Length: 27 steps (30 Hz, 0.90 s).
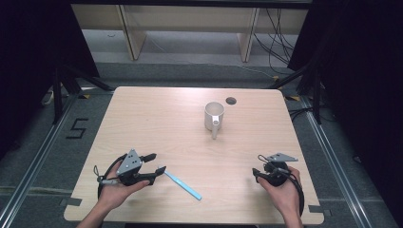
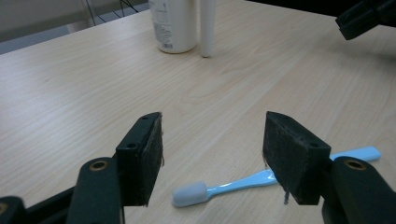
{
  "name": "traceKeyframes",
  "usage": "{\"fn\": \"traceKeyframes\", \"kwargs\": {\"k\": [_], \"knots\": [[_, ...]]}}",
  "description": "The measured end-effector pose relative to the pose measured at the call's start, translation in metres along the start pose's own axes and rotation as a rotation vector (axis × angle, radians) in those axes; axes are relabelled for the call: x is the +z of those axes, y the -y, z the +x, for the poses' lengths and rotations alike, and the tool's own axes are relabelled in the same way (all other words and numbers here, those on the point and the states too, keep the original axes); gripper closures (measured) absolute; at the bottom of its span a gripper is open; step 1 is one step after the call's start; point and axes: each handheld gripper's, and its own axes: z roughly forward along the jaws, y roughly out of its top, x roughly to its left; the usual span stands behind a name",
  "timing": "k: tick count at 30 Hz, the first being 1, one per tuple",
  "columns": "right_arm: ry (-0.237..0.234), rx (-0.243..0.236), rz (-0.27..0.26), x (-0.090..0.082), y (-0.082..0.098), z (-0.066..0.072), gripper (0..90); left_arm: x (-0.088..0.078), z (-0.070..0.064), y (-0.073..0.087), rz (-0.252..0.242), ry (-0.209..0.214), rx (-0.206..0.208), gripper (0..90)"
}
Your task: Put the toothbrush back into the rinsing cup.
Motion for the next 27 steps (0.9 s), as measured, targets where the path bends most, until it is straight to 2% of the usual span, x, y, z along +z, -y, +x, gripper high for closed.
{"fn": "traceKeyframes", "kwargs": {"k": [3, 4, 5, 6, 9, 10, 11, 13, 14, 17, 18, 21, 22, 24, 26, 27], "knots": [[0.002, -0.006, 0.006, 0.001, 0.0, 0.0, 50.9, 0.003, -0.001, -0.003, 0.018, 0.019, 0.023, 38.3], [0.009, 0.016, 0.021, -0.001, 0.0, 0.003, 50.9, 0.006, -0.002, -0.005, 0.035, 0.037, 0.038, 38.4], [0.009, 0.016, 0.021, -0.001, 0.0, 0.003, 50.9, 0.006, -0.002, -0.005, 0.035, 0.037, 0.038, 38.4], [0.008, 0.018, 0.027, 0.0, 0.0, 0.003, 50.9, 0.008, -0.002, -0.008, 0.061, 0.055, 0.059, 38.4], [0.001, -0.002, 0.017, 0.001, 0.001, 0.002, 50.8, 0.011, -0.003, -0.01, 0.08, 0.075, 0.078, 38.4], [0.005, 0.017, 0.032, 0.0, 0.001, 0.003, 50.8, 0.012, -0.004, -0.011, 0.091, 0.077, 0.085, 38.3], [0.005, 0.016, 0.033, 0.0, 0.001, 0.003, 50.7, 0.014, -0.004, -0.013, 0.112, 0.096, 0.103, 38.1], [0.004, 0.015, 0.034, 0.0, 0.001, 0.003, 50.7, 0.016, -0.005, -0.014, 0.116, 0.1, 0.112, 38.0], [0.003, 0.006, 0.039, 0.0, 0.001, 0.003, 50.6, 0.018, -0.005, -0.015, 0.129, 0.114, 0.13, 38.0], [-0.001, -0.015, 0.03, 0.001, 0.001, 0.002, 50.5, 0.019, -0.006, -0.017, 0.147, 0.125, 0.146, 38.0], [-0.003, 0.022, 0.042, 0.0, 0.0, 0.005, 50.4, 0.021, -0.006, -0.018, 0.162, 0.14, 0.165, 37.9], [-0.003, 0.037, 0.048, 0.0, 0.0, 0.006, 50.4, 0.023, -0.006, -0.02, 0.178, 0.152, 0.186, 38.0], [0.001, 0.0, 0.041, 0.0, 0.0, 0.004, 50.4, 0.024, -0.006, -0.021, 0.184, 0.167, 0.192, 38.0], [-0.001, 0.001, 0.042, 0.0, 0.0, 0.004, 50.4, 0.026, -0.005, -0.023, 0.196, 0.176, 0.217, 38.0], [-0.003, -0.001, 0.044, 0.0, 0.0, 0.004, 50.3, 0.03, -0.005, -0.025, 0.215, 0.202, 0.23, 38.0], [-0.003, -0.001, 0.044, 0.0, 0.0, 0.004, 50.3, 0.03, -0.005, -0.025, 0.215, 0.202, 0.23, 38.0]]}}
